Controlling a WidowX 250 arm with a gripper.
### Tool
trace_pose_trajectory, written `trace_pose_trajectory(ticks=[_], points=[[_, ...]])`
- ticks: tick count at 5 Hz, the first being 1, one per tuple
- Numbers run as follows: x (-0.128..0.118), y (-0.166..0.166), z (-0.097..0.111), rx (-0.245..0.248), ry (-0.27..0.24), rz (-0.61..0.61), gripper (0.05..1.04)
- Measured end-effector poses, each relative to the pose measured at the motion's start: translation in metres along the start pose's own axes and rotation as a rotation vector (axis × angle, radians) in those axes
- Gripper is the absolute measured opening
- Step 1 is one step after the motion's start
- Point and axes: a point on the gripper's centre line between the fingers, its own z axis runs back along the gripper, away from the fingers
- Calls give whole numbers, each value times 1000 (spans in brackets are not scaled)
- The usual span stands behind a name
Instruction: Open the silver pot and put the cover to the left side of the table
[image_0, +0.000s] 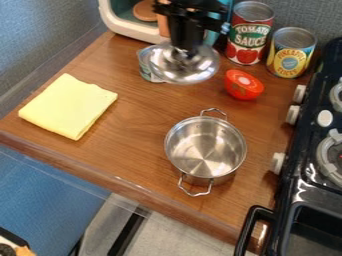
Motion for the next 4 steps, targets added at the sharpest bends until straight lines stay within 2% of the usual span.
trace_pose_trajectory(ticks=[1, 2, 3, 4], points=[[18, 56, -15, 33, 39, 167, 283], [27, 96, -31, 71, 75, 271, 283], [26, 126, -37, 115, 96, 358, 283], [21, 138, -41, 147, 106, 388, 283]])
